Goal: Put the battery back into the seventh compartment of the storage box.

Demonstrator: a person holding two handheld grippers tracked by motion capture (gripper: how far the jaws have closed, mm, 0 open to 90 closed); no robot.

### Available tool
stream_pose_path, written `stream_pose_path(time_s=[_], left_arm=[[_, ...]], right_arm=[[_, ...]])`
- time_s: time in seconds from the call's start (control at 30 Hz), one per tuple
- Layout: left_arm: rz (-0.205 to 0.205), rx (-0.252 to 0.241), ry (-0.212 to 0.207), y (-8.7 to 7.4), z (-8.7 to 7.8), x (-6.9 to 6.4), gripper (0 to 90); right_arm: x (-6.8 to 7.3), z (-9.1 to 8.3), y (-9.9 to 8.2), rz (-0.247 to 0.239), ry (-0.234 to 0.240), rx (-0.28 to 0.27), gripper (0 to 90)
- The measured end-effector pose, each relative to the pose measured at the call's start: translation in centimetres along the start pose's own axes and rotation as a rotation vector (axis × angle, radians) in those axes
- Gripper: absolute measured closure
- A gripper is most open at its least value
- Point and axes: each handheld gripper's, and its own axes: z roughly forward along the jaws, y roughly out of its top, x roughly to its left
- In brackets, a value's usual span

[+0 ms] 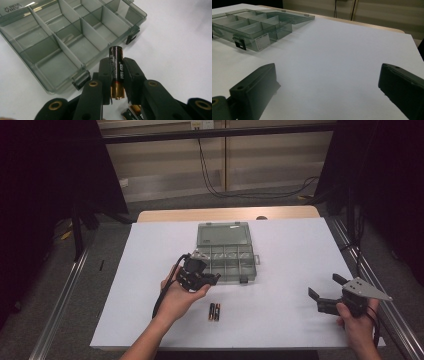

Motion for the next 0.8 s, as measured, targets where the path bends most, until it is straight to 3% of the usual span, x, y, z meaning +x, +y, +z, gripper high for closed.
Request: stream_pose_path(time_s=[0.7, 0.8], left_arm=[[0.005, -0.007, -0.037, 3.5, 2.2, 0.3, 77.1], [0.005, 0.004, -0.026, 3.9, 2.6, 0.3, 77.1]], right_arm=[[0.1, 0.0, -0.1, -0.004, 0.004, -0.001, 1.2], [0.1, 0.0, -0.1, -0.002, 0.005, -0.002, 1.2]])
